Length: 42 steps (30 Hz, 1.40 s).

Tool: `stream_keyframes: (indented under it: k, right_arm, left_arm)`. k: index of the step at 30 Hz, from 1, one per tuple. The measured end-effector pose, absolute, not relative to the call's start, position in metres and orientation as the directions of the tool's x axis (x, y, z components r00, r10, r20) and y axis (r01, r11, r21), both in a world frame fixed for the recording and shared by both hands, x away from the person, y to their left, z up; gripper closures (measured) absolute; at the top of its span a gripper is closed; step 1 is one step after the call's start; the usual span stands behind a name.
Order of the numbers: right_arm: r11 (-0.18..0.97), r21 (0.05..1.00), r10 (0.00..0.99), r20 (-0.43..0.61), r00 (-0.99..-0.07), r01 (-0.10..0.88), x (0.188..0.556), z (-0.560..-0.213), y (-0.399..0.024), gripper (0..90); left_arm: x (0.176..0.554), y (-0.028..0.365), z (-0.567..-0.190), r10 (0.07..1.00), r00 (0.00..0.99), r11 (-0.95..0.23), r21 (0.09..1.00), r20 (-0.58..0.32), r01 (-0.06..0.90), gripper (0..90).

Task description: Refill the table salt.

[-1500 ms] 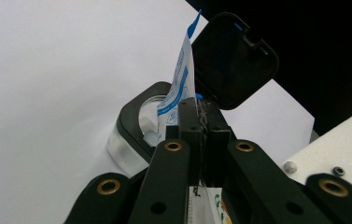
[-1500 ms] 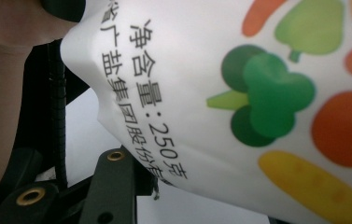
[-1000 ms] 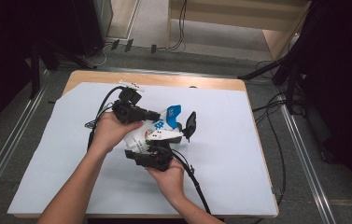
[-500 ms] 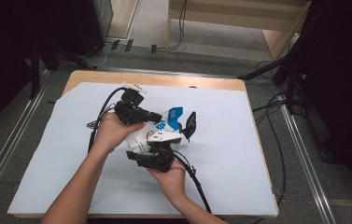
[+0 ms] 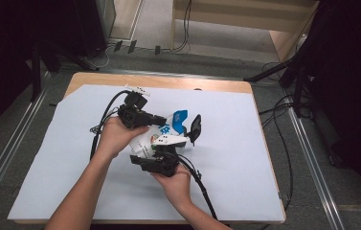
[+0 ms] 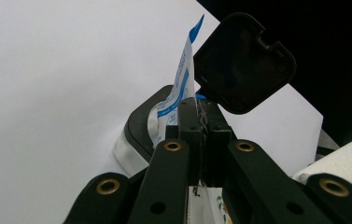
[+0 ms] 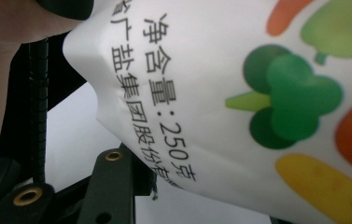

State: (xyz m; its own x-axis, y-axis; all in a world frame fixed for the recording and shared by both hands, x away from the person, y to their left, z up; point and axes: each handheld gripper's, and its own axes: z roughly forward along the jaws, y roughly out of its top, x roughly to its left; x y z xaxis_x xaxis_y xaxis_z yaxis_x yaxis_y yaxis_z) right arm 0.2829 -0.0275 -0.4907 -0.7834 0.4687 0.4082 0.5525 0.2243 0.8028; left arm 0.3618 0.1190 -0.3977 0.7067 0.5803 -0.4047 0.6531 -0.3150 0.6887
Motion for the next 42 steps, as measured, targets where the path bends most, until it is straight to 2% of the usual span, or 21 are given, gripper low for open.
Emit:
stream_keyframes:
  k: [20,42]
  right_arm:
    - [0.219,0.796,0.477,0.417,-0.773,0.564,0.283,-0.4914,-0.036,58.7]
    - [0.209,0.79,0.426,0.457,-0.781,0.576,0.2836,-0.4892,-0.036,59.4]
  left_arm:
    - [0.3607,0.111,-0.3997,0.581,0.704,-0.3,0.696,-0.409,0.652,90.0]
    - [0.3594,0.1175,-0.3983,0.575,0.706,-0.293,0.702,-0.413,0.649,89.4]
